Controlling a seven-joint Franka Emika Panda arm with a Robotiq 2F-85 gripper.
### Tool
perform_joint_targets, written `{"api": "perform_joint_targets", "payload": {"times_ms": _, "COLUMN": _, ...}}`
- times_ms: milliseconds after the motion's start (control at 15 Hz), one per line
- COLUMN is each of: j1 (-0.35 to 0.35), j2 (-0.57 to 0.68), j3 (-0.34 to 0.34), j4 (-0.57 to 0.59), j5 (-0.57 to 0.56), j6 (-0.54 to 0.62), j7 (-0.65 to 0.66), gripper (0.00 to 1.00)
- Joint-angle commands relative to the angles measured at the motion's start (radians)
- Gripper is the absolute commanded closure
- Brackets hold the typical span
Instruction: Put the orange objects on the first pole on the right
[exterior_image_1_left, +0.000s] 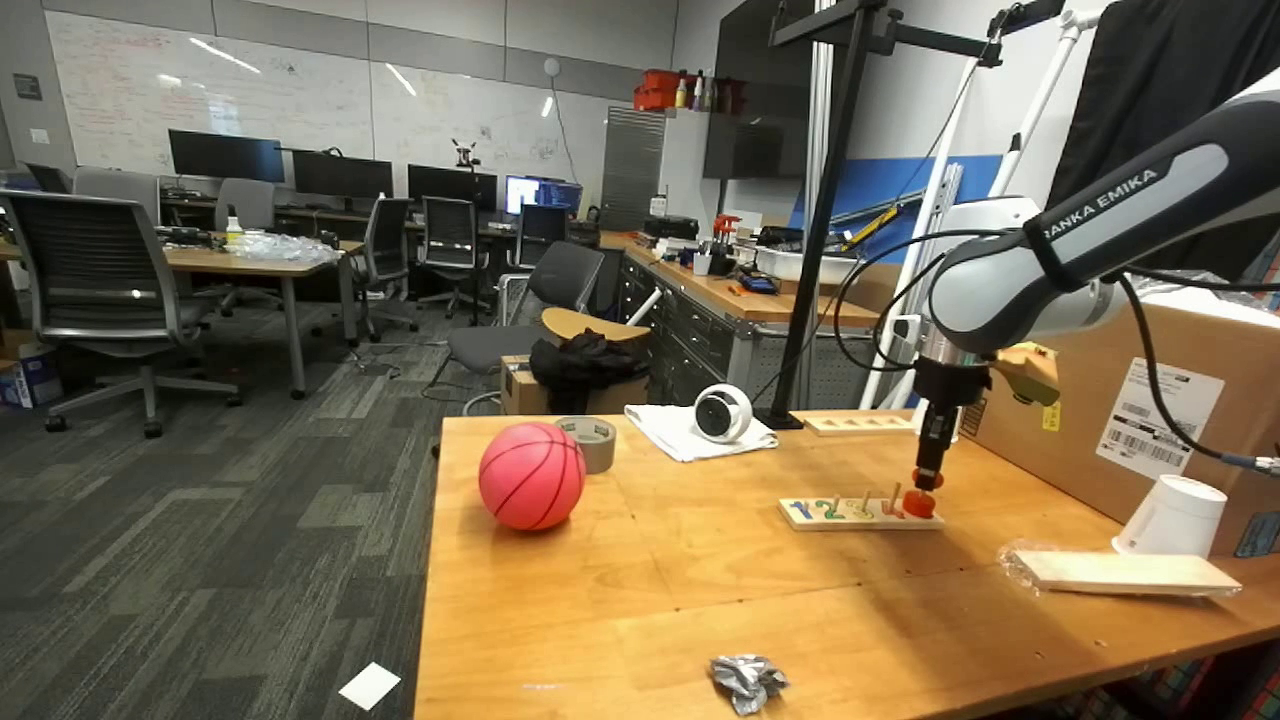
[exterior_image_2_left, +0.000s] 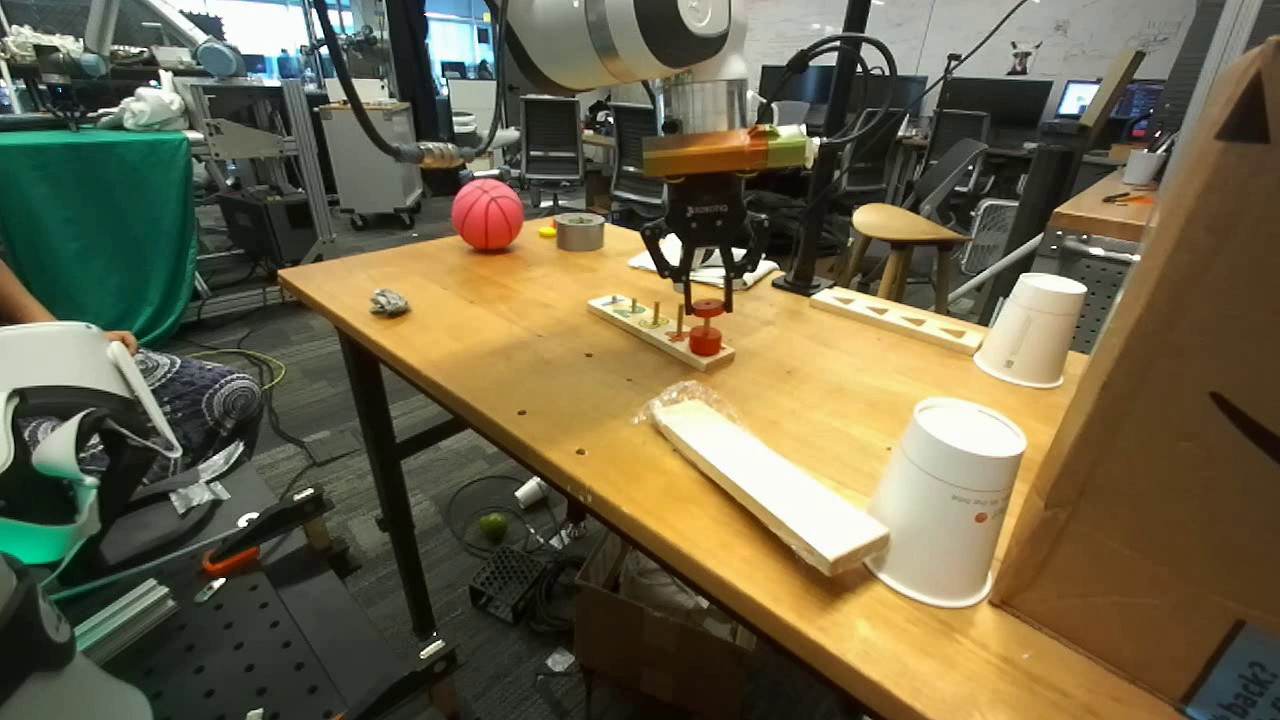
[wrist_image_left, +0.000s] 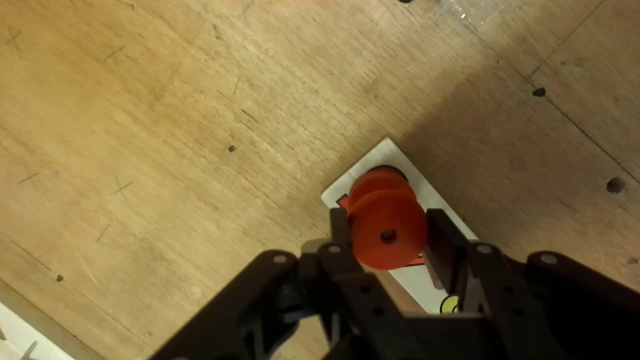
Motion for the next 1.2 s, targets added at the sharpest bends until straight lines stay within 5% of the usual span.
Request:
{"api": "perform_joint_targets", "payload": {"times_ms": 0, "j1": -0.007, "j2": 0.011, "j3": 0.005, "j4": 0.024, "j5": 0.001, "j6": -0.017, "j7": -0.003, "gripper": 0.83}}
{"api": "perform_joint_targets", "payload": {"times_ms": 133, "j1": -0.004, "j2": 0.005, "j3": 0.005, "j4": 0.02, "j5": -0.005, "j6": -0.016, "j7": 0.004, "gripper": 0.8}}
{"api": "perform_joint_targets", "payload": {"times_ms": 200, "j1": -0.003, "j2": 0.0, "j3": 0.004, "j4": 0.019, "j5": -0.008, "j6": -0.016, "j7": 0.01, "gripper": 0.33}}
{"api": "perform_joint_targets", "payload": {"times_ms": 267, "j1": -0.003, "j2": -0.006, "j3": 0.005, "j4": 0.016, "j5": -0.007, "j6": -0.015, "j7": 0.011, "gripper": 0.32}}
{"api": "perform_joint_targets", "payload": {"times_ms": 533, "j1": -0.003, "j2": -0.085, "j3": 0.012, "j4": -0.015, "j5": 0.004, "j6": 0.051, "j7": 0.008, "gripper": 0.03}}
{"api": "perform_joint_targets", "payload": {"times_ms": 800, "j1": 0.017, "j2": -0.156, "j3": 0.024, "j4": -0.04, "j5": 0.095, "j6": 0.093, "j7": 0.14, "gripper": 0.0}}
{"api": "perform_joint_targets", "payload": {"times_ms": 867, "j1": 0.006, "j2": -0.099, "j3": 0.016, "j4": -0.001, "j5": 0.062, "j6": 0.075, "j7": 0.064, "gripper": 0.0}}
{"api": "perform_joint_targets", "payload": {"times_ms": 1133, "j1": 0.019, "j2": -0.134, "j3": 0.022, "j4": -0.021, "j5": 0.08, "j6": 0.077, "j7": 0.129, "gripper": 0.0}}
